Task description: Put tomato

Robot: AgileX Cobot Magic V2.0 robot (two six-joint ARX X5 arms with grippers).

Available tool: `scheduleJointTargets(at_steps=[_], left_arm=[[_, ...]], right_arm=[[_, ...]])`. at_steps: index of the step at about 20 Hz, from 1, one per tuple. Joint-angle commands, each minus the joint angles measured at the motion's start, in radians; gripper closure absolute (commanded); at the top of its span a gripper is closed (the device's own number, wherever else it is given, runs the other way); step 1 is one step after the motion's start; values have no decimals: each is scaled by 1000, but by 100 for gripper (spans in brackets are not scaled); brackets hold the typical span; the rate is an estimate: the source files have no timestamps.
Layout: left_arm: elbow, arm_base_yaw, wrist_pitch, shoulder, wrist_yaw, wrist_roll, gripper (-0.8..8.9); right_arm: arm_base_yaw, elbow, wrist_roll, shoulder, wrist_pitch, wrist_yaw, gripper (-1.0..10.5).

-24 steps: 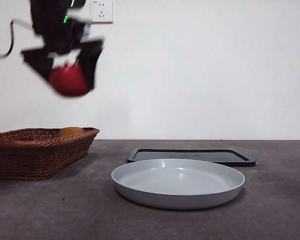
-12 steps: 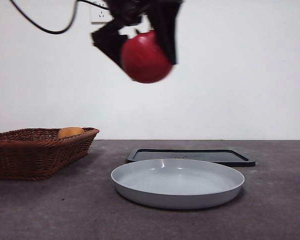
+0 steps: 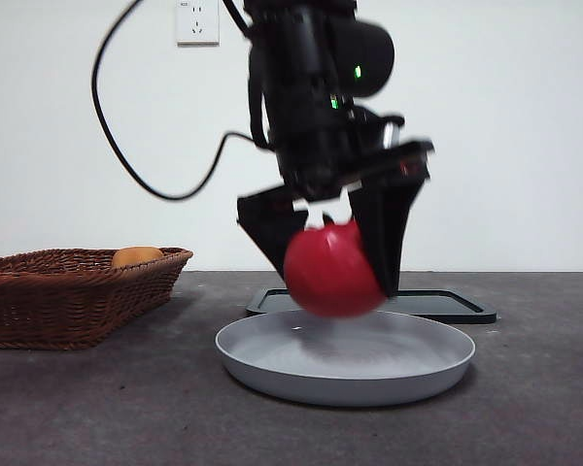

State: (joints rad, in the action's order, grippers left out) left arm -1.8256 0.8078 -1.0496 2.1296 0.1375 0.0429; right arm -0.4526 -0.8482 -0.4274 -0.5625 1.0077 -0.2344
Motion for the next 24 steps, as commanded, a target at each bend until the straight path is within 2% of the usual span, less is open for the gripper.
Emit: scheduleJointTargets(at_steps=[1,12,13,16,18,24], left_arm=[[-17,11,4,54,5,2,481],[-17,11,-5,102,5,-1,468],[-17,11,-3,101,5,-1,441],[-19,11,-2,95,5,-1,239],[-19,11,3,80,5,-2,161],[-19,11,-3,-30,5,-6,150]], right_arm=[[-8,-18,-10,-3,-5,0,343],[-8,-18,-10,-3,-8,0,343],[-8,-18,-10,-3,-8,0,343],[-8,-18,-10,-3,-8,0,343],[-8,-18,-10,-3,-8,0,343],[-8,-18,-10,-3,-10,0,343]])
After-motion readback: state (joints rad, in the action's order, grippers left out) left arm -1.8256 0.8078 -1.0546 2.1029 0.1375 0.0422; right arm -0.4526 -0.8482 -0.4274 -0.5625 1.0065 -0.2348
